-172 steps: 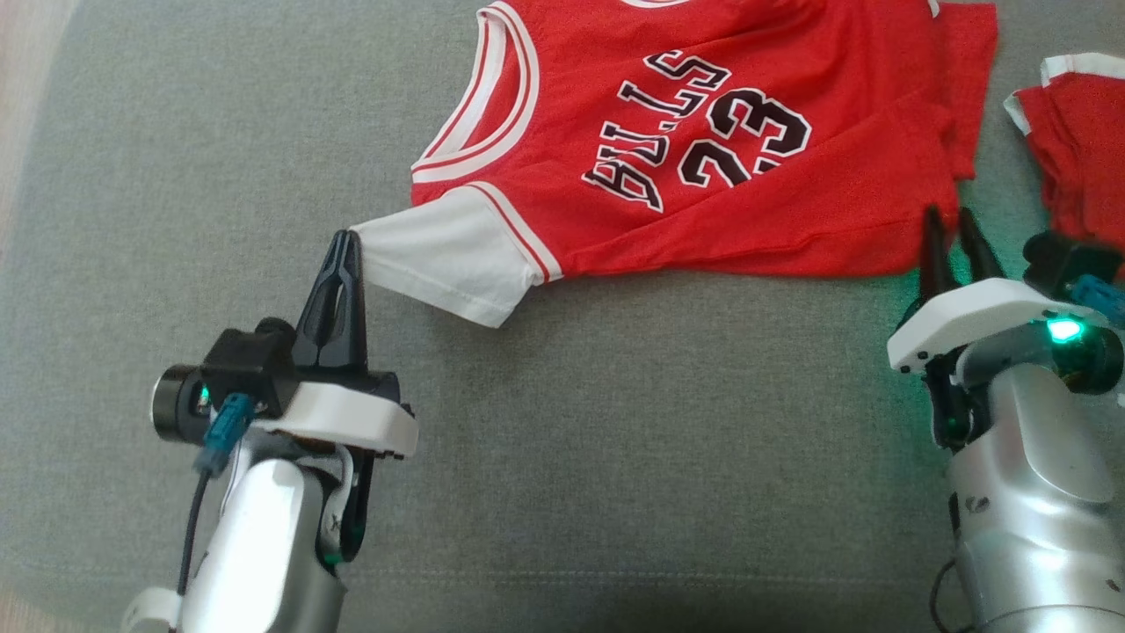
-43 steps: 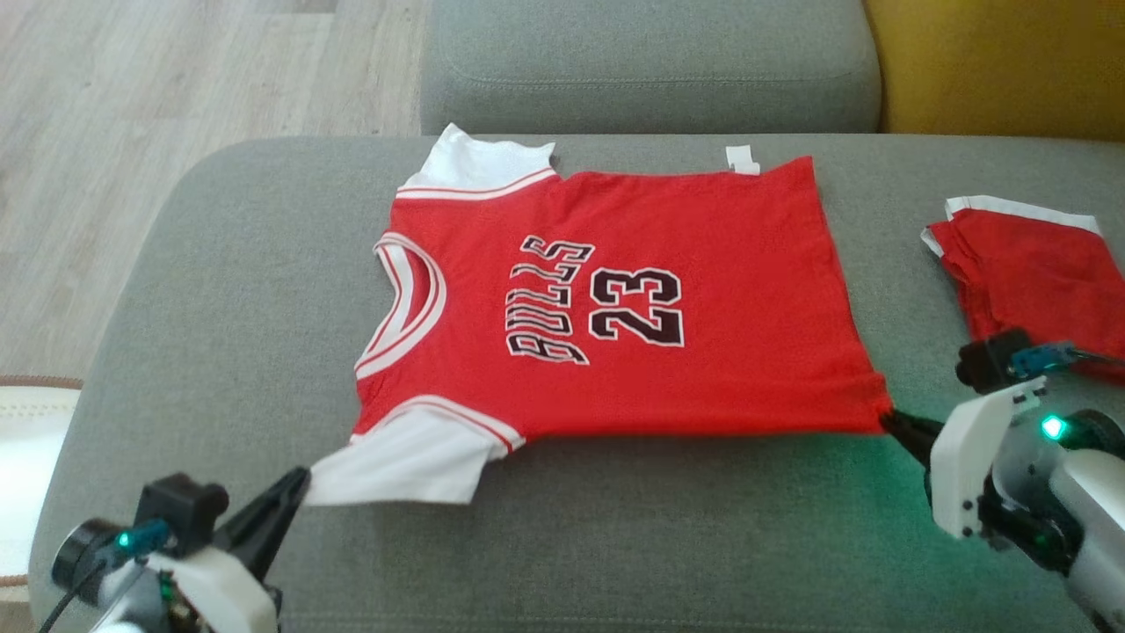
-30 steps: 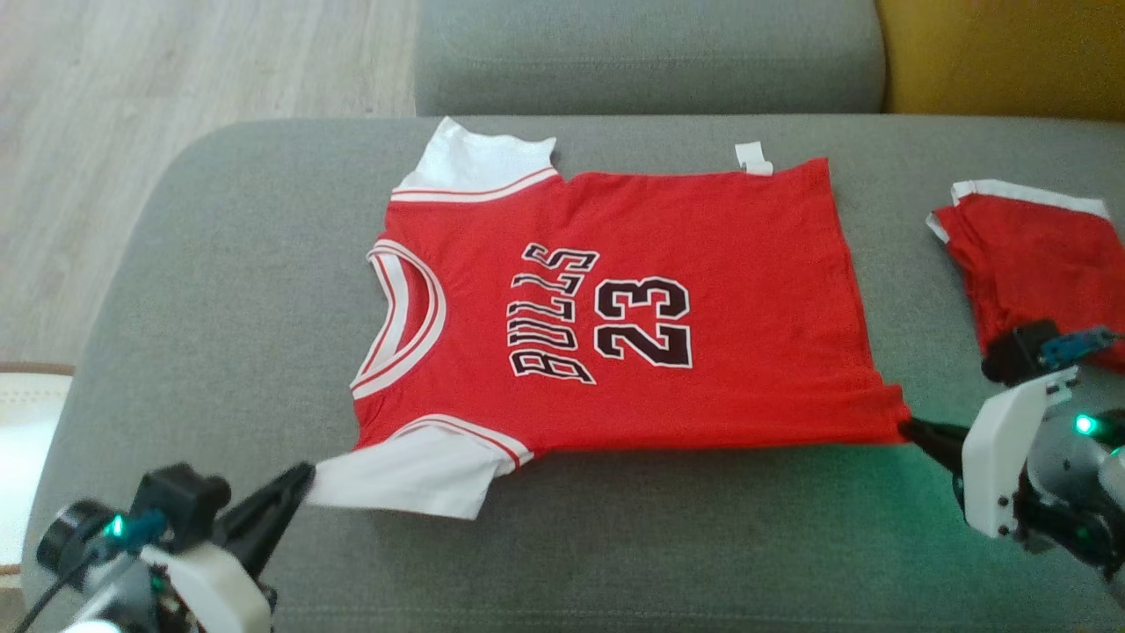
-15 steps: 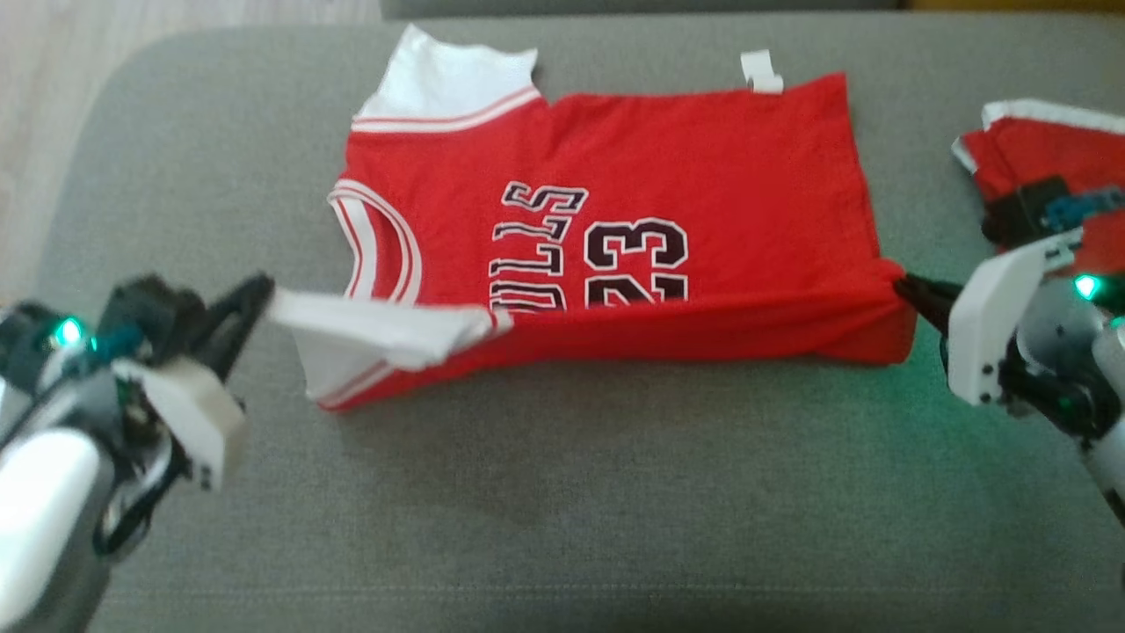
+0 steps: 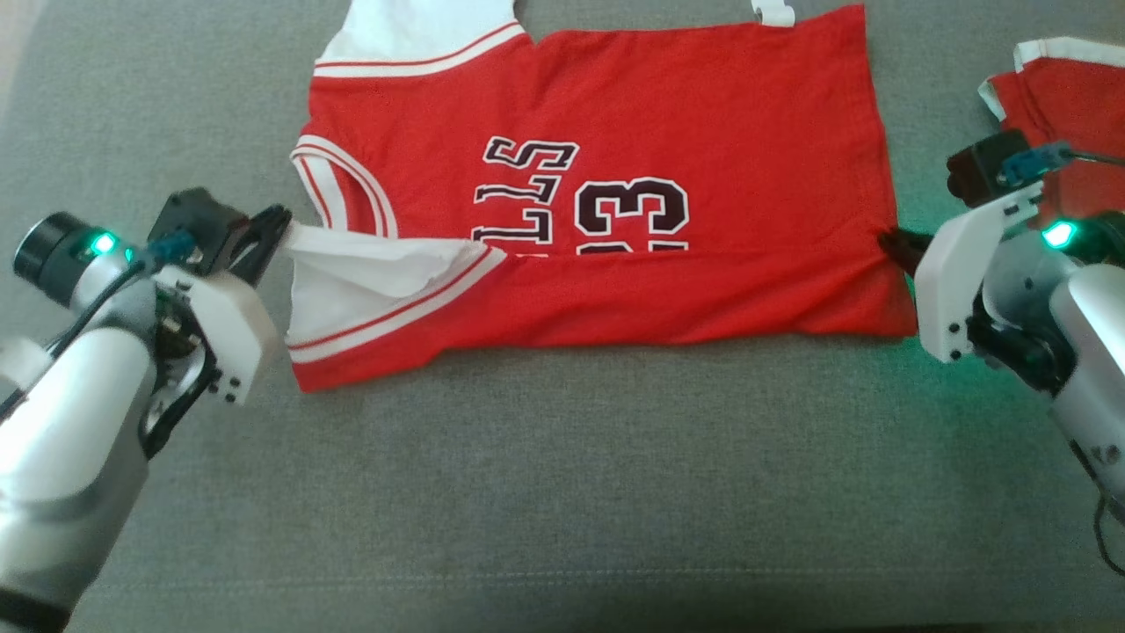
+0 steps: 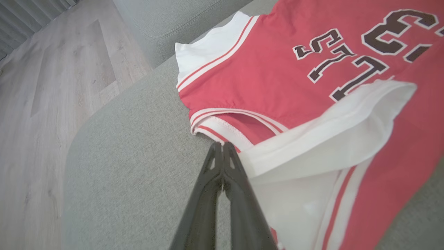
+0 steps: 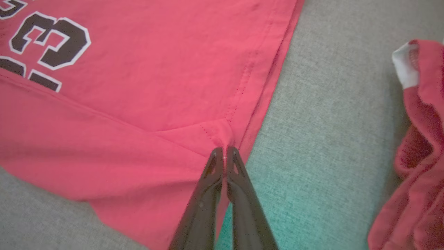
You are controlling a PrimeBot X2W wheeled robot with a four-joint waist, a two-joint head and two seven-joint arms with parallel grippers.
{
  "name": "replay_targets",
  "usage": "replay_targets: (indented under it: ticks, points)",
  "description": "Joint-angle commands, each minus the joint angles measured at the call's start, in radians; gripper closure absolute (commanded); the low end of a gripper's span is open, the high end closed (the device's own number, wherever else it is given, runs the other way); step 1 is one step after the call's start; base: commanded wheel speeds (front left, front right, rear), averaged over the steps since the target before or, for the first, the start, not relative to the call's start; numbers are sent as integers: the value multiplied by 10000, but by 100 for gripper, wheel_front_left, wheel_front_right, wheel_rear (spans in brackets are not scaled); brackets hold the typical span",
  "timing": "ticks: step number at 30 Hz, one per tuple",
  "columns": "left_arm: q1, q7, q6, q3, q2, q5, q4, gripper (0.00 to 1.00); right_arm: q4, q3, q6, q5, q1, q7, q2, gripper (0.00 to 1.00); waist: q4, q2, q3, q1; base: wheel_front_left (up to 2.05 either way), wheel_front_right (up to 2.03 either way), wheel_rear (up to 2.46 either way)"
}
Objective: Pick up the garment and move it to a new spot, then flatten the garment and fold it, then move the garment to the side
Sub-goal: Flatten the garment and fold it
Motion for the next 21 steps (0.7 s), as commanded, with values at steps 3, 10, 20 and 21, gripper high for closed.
replay_targets:
  ticks: [3, 10, 20, 21]
  points:
    - [-1121, -581, 20, 181, 85, -3, 777, 0, 218, -8, 35, -316, -488, -811, 131, 0, -89, 0, 125, -2, 0, 0, 0]
    - [-1601, -2190, 995, 959, -645, -363, 1715, 0, 589, -856, 35, -802, -660, -3226, 448, 0, -109, 0, 1, -2, 0, 0, 0]
    - [243, -3089, 2618, 3932, -2231, -1511, -784, 0, 352, -3895, 35, -2792, 638, -7522, 1682, 0, -9, 0, -741, -2, 0, 0, 0]
    - [662, -3089, 2706, 4227, -2445, -1459, -1223, 0, 162, -4181, 35, -3061, 888, -7657, 1861, 0, -2, 0, -816, -2, 0, 0, 0]
